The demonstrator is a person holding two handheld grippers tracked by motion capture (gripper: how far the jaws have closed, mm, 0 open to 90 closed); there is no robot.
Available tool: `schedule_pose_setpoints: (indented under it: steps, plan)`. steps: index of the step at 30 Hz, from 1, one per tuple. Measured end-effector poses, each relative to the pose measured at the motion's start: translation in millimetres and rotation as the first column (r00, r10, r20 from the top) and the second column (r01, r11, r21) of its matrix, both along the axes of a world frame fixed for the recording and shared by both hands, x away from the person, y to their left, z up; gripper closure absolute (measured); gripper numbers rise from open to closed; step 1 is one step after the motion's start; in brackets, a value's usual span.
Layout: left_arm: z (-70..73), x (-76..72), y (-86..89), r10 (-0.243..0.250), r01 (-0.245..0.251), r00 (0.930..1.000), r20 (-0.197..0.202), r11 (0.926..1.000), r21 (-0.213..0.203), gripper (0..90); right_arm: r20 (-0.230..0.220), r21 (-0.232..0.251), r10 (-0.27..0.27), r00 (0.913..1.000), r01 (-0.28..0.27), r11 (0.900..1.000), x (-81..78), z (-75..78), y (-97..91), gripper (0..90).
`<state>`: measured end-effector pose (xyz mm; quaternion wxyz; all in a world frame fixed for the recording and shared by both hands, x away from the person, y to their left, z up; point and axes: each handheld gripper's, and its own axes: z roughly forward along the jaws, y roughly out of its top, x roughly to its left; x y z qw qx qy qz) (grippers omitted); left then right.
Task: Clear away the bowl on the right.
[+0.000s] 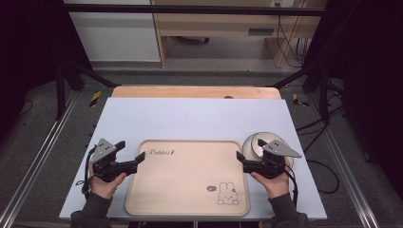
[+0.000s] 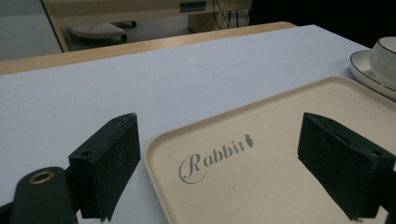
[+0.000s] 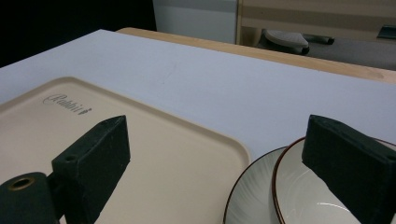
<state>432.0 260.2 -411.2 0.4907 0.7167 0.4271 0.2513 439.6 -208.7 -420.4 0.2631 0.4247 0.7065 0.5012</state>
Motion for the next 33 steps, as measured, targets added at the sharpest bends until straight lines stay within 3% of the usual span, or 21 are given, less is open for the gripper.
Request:
schedule_pose_setpoints:
  steps: [33]
  plan:
    - [-1.9,-0.6,-2.4,-0.009,0.009,1.0000,-0.002,0.9999,0.013,12.8,-0.003,-0.009,-0.019,0.9998,0.019,0.9998,0.2,3.9,-4.6,9.2]
